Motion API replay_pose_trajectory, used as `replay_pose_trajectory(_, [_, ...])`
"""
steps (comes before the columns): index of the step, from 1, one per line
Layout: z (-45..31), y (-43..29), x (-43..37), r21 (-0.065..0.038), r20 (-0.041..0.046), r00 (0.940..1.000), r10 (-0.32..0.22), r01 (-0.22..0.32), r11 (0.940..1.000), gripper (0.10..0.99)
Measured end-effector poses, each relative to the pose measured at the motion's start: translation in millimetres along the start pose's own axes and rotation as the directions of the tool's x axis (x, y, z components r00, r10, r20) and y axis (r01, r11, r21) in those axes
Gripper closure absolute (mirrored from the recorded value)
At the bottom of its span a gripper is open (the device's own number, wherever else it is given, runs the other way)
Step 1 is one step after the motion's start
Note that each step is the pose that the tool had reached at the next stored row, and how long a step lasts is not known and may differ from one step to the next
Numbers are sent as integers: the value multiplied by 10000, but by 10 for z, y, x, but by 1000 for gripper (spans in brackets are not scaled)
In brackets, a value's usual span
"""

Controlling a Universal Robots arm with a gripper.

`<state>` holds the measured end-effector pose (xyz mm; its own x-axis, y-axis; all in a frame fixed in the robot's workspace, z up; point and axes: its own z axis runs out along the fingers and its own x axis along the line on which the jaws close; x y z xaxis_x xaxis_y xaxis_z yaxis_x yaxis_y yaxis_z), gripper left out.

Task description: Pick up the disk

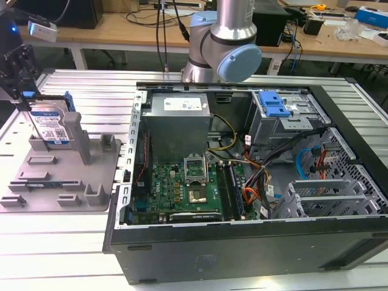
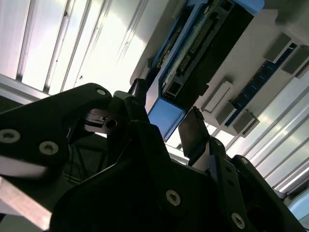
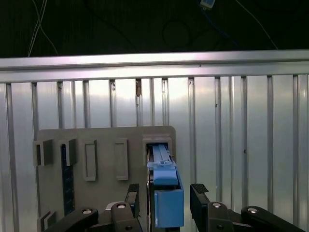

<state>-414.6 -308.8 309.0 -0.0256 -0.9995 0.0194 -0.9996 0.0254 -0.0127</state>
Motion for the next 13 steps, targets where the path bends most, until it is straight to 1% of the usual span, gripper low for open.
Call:
replay_pose_trajectory(8, [75, 7, 2, -78, -2, 10000, -58, 57, 10000, 545])
replay_pose_trajectory(13, [101, 8, 2, -110, -2, 10000, -75, 75, 9999, 545])
